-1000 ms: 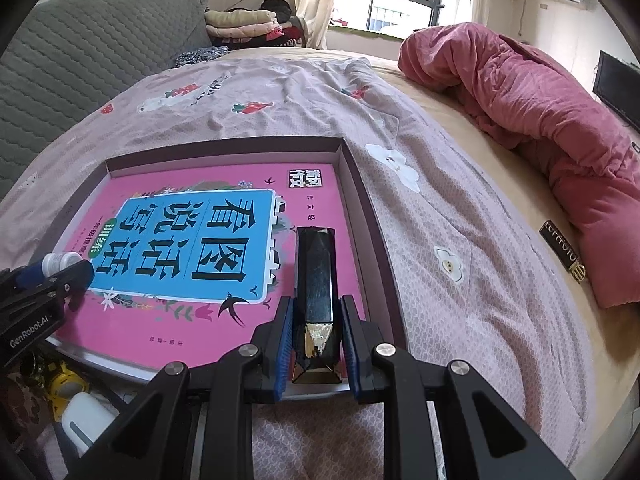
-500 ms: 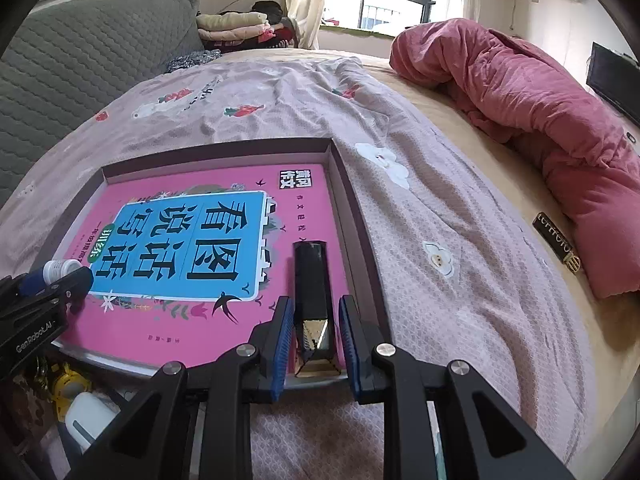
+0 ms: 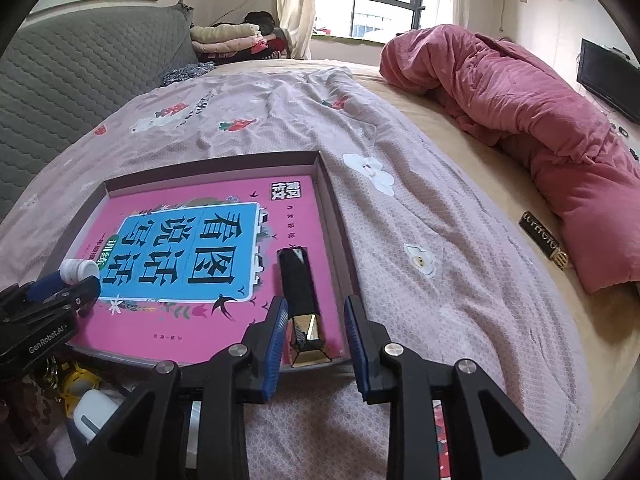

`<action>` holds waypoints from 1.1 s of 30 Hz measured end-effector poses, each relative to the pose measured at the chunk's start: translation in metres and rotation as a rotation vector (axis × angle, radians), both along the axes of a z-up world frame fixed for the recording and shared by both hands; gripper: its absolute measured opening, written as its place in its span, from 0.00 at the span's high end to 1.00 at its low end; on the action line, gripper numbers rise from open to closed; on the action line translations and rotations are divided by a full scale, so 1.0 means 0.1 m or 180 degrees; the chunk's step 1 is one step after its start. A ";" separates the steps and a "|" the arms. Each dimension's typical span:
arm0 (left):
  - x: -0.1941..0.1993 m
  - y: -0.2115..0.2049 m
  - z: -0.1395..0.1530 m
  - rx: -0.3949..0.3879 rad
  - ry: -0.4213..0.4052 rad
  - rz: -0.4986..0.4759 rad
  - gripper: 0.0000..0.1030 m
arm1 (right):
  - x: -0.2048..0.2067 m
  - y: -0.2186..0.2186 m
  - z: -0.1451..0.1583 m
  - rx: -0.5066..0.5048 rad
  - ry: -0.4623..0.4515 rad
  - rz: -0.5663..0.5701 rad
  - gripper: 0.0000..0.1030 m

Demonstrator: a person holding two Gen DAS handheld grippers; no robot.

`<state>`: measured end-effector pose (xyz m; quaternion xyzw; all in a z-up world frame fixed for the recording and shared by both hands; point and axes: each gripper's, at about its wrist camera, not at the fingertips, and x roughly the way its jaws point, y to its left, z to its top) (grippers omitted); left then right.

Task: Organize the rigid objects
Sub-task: 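Carry the pill bottle and lipstick into the tray onto the book with both tools, then open both tools to release the pill bottle and lipstick in the tray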

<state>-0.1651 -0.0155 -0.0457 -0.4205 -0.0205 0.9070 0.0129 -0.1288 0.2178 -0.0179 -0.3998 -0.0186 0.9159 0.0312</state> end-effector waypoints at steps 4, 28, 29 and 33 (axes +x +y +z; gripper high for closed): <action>0.00 -0.05 0.02 0.0075 0.0006 0.0013 0.45 | 0.03 0.04 0.03 -0.0034 0.0012 -0.0019 0.71; 0.26 -0.16 0.25 0.0282 0.0235 -0.0052 0.38 | 0.33 0.09 0.15 -0.0046 0.0114 0.0047 0.58; 0.28 -0.17 0.26 0.0291 0.0251 -0.0050 0.38 | 0.34 0.10 0.17 -0.0045 0.0121 0.0046 0.58; 0.36 -0.25 0.34 0.0355 0.0320 -0.0005 0.37 | 0.39 0.11 0.21 -0.0053 0.0158 0.0052 0.58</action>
